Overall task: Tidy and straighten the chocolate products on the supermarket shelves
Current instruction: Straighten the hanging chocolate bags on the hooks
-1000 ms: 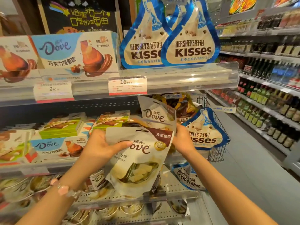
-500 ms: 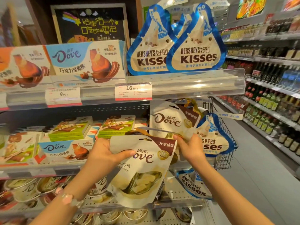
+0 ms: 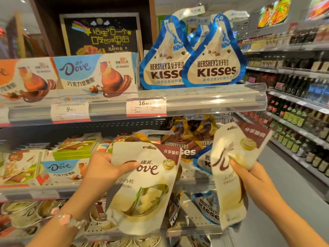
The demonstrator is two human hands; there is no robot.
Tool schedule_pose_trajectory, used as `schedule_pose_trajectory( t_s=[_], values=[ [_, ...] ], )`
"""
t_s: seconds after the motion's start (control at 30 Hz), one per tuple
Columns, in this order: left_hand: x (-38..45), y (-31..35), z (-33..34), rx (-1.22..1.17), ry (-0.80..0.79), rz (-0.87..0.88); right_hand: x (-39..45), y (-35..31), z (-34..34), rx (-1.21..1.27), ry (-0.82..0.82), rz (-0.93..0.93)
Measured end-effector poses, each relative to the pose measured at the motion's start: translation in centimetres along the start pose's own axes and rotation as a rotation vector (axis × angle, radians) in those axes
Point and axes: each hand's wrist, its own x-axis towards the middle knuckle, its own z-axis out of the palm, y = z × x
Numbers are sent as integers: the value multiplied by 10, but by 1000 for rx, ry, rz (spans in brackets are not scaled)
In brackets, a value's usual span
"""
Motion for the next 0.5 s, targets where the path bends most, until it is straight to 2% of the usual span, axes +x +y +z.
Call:
schedule_pose_trajectory(
  t_s=[0.07, 0.2, 0.33, 0.5],
  values=[
    [1, 1, 8, -51, 3, -10, -7, 0, 7, -40, -111, 20],
    [-1, 5, 23, -94, 16, 35, -11, 5, 30, -89, -178, -52],
    [-4, 4, 34, -46, -14, 142, -10, 8, 49, -20, -248, -28],
    [-3, 3, 40, -74, -6, 84, -8, 9, 58, 30, -285, 5]
  ],
)
